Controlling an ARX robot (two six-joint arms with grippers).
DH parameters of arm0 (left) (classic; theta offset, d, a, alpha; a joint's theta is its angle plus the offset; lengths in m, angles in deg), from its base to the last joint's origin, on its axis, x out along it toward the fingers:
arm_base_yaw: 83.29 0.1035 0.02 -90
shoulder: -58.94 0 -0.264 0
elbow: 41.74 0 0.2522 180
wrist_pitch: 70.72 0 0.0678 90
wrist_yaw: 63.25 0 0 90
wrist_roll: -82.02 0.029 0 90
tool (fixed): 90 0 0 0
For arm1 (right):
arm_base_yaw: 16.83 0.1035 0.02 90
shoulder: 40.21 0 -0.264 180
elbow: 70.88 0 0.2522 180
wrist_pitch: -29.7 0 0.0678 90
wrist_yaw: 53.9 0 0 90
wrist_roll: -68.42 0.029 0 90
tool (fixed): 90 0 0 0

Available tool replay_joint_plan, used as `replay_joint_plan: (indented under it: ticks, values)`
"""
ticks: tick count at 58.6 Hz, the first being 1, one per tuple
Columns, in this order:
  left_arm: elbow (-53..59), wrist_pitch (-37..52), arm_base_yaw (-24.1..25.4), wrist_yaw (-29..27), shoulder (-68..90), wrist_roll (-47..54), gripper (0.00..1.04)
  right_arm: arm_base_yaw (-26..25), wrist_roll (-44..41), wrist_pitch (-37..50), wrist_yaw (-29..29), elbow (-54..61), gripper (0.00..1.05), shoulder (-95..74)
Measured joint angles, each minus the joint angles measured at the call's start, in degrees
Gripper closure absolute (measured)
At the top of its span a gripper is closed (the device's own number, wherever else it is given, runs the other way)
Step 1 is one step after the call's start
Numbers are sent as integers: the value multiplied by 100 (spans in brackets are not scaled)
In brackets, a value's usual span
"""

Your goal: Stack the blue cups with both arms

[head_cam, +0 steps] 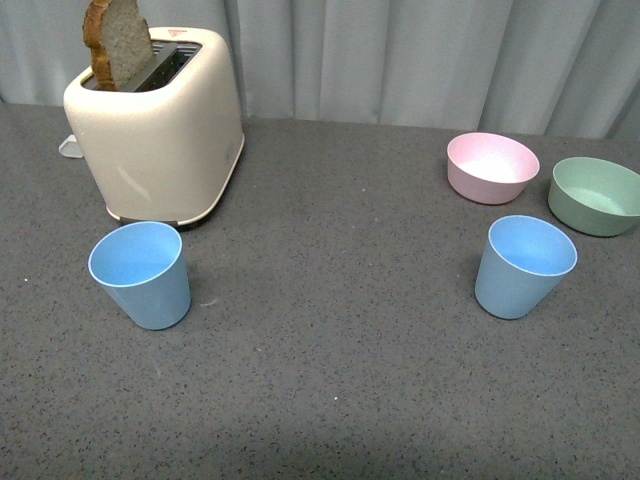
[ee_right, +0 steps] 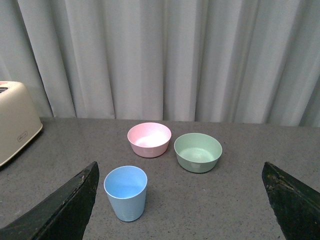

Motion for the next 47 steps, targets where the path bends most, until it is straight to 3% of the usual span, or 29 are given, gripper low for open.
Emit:
replay_joint_plan:
  ticks: [47]
  values:
    - [0, 0, 0, 0, 0, 0, 7, 0, 0, 0, 0, 0, 10, 0]
